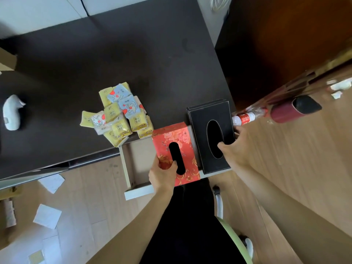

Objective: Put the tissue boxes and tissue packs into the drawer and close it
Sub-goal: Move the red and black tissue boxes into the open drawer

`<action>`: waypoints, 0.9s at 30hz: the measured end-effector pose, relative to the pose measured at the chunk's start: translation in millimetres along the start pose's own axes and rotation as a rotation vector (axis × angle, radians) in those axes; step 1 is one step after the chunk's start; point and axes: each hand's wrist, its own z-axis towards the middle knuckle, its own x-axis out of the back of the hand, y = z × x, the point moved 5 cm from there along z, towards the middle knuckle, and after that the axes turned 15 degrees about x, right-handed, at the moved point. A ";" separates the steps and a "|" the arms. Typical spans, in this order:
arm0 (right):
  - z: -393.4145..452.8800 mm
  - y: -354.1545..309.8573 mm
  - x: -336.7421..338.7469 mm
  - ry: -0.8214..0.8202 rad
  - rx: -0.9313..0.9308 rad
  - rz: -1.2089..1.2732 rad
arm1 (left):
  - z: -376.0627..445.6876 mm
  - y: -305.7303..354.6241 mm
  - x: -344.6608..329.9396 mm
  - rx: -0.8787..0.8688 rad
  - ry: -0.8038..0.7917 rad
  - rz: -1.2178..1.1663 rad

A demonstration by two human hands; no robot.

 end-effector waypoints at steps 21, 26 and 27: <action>-51.0 77.6 -47.9 -0.233 -0.206 -0.263 | 28.6 -77.1 -6.3 0.222 0.003 0.232; -48.4 86.0 -55.6 -0.375 -0.101 -0.409 | 44.7 -86.6 -12.9 0.215 -0.036 0.234; -47.4 84.9 -55.1 -0.402 -0.080 -0.447 | 45.4 -87.9 -13.3 0.210 -0.040 0.232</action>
